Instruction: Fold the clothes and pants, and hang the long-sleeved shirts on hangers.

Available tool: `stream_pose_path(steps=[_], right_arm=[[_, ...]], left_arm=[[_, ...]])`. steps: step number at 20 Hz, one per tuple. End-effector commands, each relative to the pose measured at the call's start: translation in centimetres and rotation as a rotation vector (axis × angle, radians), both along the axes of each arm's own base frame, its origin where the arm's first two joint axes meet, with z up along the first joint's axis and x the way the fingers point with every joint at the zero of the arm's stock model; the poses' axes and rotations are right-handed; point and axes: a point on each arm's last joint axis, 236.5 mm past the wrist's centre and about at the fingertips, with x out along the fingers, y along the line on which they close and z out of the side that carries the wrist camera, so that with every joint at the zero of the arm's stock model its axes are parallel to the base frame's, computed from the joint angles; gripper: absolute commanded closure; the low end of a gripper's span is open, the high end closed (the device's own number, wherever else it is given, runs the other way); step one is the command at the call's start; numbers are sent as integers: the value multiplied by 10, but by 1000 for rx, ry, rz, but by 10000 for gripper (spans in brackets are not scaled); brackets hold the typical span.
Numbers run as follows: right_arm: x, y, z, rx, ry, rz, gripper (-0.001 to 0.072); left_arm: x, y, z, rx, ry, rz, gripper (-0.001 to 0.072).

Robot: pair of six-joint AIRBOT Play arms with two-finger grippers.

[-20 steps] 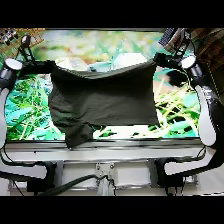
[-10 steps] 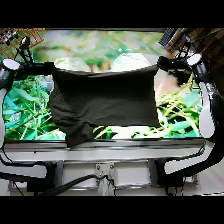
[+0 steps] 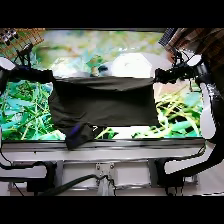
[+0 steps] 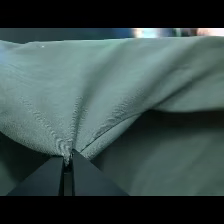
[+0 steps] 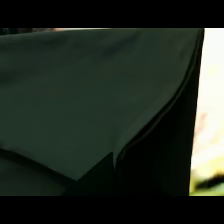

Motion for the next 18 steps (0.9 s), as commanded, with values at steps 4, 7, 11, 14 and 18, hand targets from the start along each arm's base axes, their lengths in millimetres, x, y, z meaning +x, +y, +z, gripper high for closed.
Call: stream_pose_path(steps=[4, 7, 11, 14, 18], right_arm=[[-37, -3, -20, -33, 115, 38, 687], [-45, -2, -30, -30, 146, 42, 687], [-62, -2, -40, -31, 206, 58, 617], [-75, -10, -41, -68, 260, 53, 327], [-106, -30, -34, -166, 291, -14, 334]], left_arm=[[-33, 17, -7, 17, 110, -5, 705], [-55, 10, -34, 1, 194, -18, 705], [-86, 4, -64, -25, 304, -26, 683], [-95, 1, -61, -38, 332, -42, 392], [-112, 28, -48, 77, 342, -33, 421]])
